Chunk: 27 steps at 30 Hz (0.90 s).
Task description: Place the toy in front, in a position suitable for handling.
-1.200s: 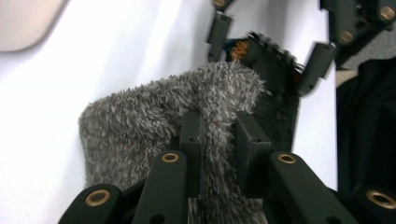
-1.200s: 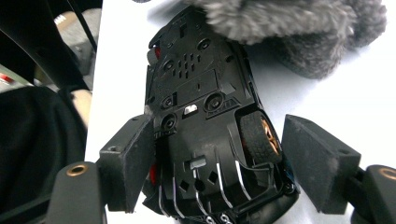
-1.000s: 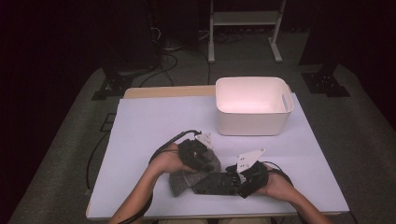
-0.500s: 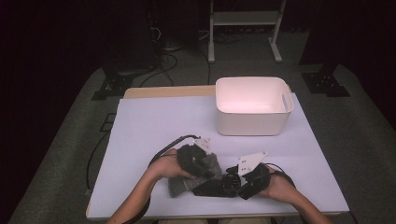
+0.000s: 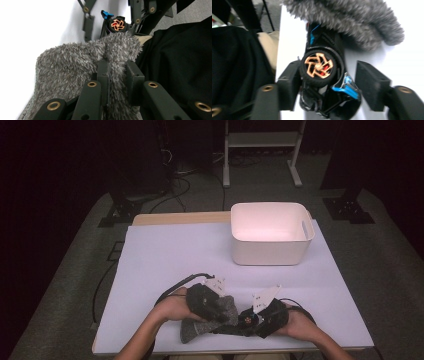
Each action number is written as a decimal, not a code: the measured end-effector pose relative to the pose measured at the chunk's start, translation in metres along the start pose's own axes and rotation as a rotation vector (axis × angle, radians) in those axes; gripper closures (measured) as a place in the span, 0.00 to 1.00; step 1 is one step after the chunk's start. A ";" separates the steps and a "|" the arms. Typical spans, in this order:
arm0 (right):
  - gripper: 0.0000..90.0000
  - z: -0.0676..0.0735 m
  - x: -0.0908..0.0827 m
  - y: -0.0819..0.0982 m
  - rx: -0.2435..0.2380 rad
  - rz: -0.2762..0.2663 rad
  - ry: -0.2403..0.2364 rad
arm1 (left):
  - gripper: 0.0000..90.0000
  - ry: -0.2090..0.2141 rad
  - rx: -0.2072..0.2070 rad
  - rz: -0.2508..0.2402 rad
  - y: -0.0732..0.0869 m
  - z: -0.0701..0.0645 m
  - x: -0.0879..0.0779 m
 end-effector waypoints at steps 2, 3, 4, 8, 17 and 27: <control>0.59 0.001 0.001 0.002 -0.003 0.002 -0.013 | 0.85 -0.019 0.003 0.000 0.000 0.000 0.000; 0.60 0.002 0.002 0.003 -0.003 -0.009 -0.015 | 0.85 -0.021 0.002 -0.003 0.000 -0.001 0.000; 0.60 0.003 0.002 0.004 -0.004 -0.013 -0.016 | 0.85 -0.023 0.009 -0.004 0.000 -0.001 -0.001; 0.62 0.001 0.000 0.003 -0.008 -0.041 -0.001 | 0.86 -0.031 0.015 -0.010 -0.001 0.001 -0.003; 0.63 -0.012 0.003 -0.006 -0.056 -0.060 0.105 | 0.85 -0.100 -0.002 0.022 -0.007 0.016 -0.011; 0.62 -0.029 0.004 -0.010 -0.008 -0.101 0.097 | 0.85 -0.135 0.016 0.093 -0.007 0.022 -0.002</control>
Point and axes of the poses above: each handheld gripper's, and its own axes: x roughly forward along the jaws, y roughly out of its underside, z roughly to its left, the point moved 4 cm from there along x, roughly forward along the jaws, and after that the axes turned 15 degrees about x, right-handed, at the moved point
